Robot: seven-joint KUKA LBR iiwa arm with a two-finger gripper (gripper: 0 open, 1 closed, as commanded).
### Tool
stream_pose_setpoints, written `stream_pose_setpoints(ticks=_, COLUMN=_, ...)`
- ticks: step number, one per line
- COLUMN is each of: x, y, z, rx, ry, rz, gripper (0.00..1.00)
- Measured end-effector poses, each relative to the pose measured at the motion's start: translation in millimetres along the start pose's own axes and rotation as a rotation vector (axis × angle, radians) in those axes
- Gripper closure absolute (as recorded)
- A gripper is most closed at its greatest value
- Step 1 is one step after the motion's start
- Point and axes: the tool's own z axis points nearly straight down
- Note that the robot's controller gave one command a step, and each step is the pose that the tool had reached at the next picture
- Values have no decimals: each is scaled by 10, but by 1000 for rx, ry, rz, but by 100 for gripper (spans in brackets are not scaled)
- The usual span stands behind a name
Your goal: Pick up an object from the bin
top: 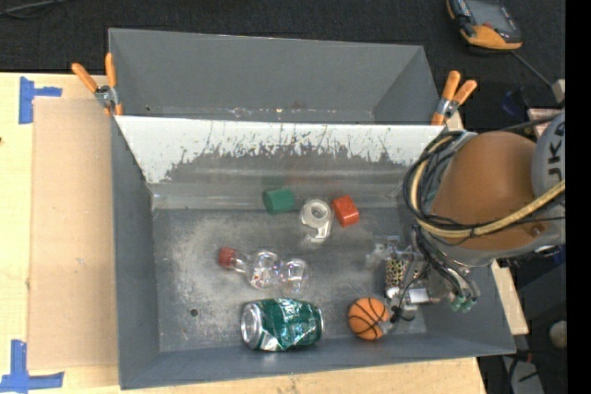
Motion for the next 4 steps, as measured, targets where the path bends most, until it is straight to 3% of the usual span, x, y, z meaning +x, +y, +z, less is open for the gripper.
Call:
stream_pose_setpoints(ticks=1, x=-18, y=2, z=-29, rx=1, ry=-7, rz=-3, gripper=0)
stream_pose_setpoints(ticks=2, x=-132, y=-473, z=409, rx=1, ry=-9, rz=-339, gripper=0)
stream_pose_setpoints(ticks=3, x=-148, y=-804, z=657, rx=-5, ry=-8, rz=-398, gripper=0)
stream_pose_setpoints(ticks=4, x=-167, y=-918, z=171, rx=-3, ry=-2, rz=-341, gripper=0)
